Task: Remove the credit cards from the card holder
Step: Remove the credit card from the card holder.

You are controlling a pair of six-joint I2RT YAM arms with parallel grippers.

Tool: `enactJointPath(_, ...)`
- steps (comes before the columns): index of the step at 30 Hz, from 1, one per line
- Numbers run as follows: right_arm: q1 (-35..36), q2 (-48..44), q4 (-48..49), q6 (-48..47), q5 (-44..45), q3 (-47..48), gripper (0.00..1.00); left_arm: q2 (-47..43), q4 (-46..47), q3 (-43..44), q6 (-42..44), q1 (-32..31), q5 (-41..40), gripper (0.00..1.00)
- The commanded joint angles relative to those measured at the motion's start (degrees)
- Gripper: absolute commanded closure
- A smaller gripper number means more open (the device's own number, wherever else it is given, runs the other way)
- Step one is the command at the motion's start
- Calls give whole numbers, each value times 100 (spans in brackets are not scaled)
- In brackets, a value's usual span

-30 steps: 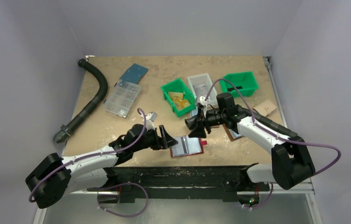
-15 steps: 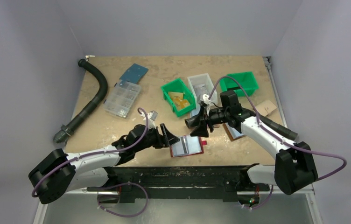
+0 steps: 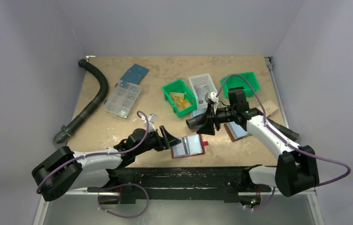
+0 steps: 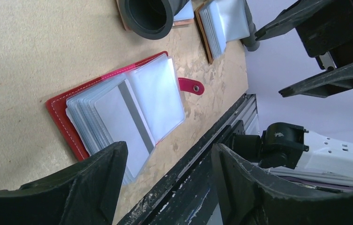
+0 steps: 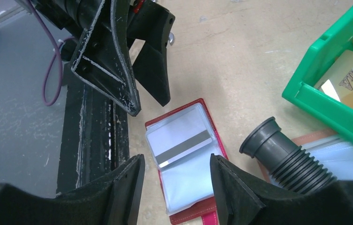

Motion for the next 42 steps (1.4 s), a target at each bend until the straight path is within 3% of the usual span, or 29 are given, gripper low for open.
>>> enactJointPath(1,-44,-54,-198,-244,35,223,40,84,506,-29,-170,-26,106,30)
enactJointPath(10,218,217,-321,-93,692,391,50,190,-763,447,172,-154,-270,31)
enactJointPath(14,443,575,-857,-544,1076,715,65,11,-1259,605,336,-188,-494,31)
enactJointPath(17,574,1321,-2142,-1327,1177,1323,78,-135,-1332,642,429,-182,-539,31)
enactJointPath(20,788,1713,-2403,-1628,1295,1515,79,-272,-1275,617,479,-181,-539,31)
enactJointPath(24,1191,1279,-1763,-1596,1622,1115,78,-470,-1256,500,471,-185,-609,31)
enactJointPath(31,1253,1178,-1094,-1343,1831,811,75,-575,-1086,286,433,-183,-643,31)
enactJointPath(42,1322,1995,-1033,-3,1352,1116,79,62,-422,211,252,-294,-527,35)
